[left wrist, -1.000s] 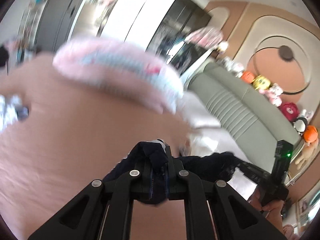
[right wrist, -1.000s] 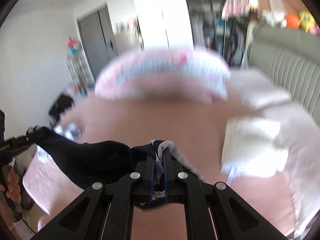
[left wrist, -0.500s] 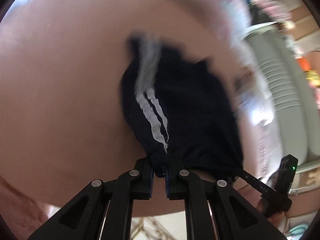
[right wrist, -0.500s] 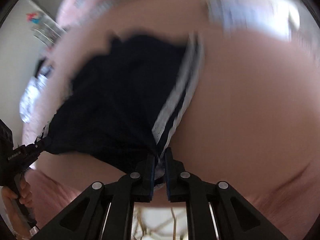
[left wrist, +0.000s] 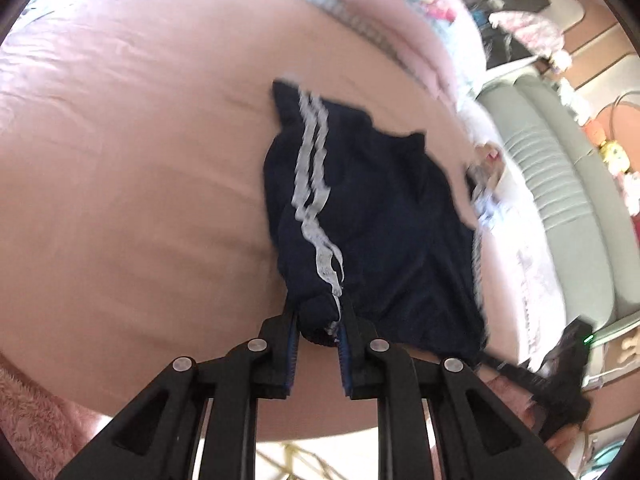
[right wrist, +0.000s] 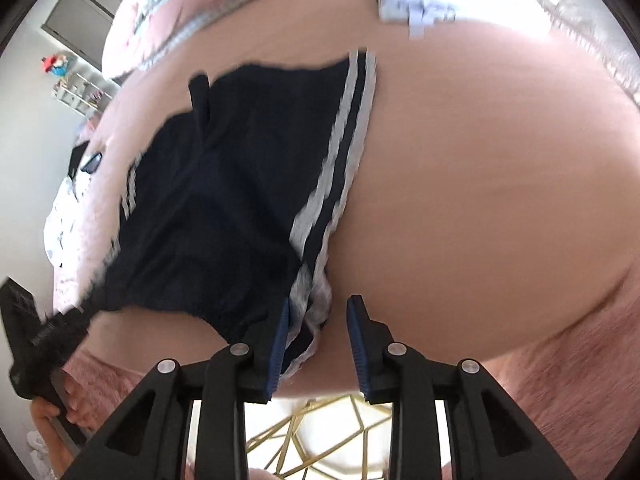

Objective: Fold clothes
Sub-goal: 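Lift the skirt with both tools and lay it flat on the bed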

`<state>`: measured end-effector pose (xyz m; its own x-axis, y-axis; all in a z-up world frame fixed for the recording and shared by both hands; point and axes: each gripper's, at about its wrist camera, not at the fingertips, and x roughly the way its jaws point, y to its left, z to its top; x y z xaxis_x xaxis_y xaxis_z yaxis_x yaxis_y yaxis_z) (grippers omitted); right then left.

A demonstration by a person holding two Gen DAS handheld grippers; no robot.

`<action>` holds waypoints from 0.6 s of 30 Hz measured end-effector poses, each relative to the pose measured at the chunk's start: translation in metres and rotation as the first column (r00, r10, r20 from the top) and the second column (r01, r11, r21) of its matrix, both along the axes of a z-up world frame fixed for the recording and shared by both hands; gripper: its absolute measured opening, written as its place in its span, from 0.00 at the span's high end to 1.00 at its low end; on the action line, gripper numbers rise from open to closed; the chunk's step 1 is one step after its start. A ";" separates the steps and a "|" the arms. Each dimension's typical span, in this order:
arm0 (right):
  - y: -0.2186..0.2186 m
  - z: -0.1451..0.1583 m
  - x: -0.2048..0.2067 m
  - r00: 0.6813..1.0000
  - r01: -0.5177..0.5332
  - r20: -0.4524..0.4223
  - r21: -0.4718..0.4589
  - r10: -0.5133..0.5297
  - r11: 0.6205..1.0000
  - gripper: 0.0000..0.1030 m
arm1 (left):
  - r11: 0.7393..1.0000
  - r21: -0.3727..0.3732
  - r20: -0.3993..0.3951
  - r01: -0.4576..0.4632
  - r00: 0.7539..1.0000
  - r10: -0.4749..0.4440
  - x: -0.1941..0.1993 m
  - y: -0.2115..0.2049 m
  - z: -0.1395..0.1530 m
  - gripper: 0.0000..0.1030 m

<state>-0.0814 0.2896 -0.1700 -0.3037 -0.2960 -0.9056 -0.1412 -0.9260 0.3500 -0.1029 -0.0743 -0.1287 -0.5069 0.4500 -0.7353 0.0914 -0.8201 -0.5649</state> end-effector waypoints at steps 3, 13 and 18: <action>-0.010 -0.007 0.001 1.000 -0.029 -0.007 0.038 0.030 0.999 0.72 | 0.999 0.024 -0.048 -0.031 0.998 0.032 0.008 -0.010 -0.002 0.84; -0.016 -0.001 -0.010 0.999 -0.036 -0.017 -0.066 0.035 0.997 0.71 | 0.980 0.147 0.015 -0.131 0.991 0.131 0.017 -0.038 -0.026 0.69; -0.030 -0.019 -0.012 0.999 -0.041 -0.019 -0.011 0.041 0.999 0.71 | 0.967 0.202 0.055 -0.158 0.987 0.150 0.011 -0.033 -0.044 0.61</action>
<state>-0.0932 0.2592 -0.1888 -0.3080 -0.3187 -0.8964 -0.0967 -0.9269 0.3627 -0.0922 -0.1072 -0.1728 -0.5551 0.5114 -0.6560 0.2328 -0.6616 -0.7128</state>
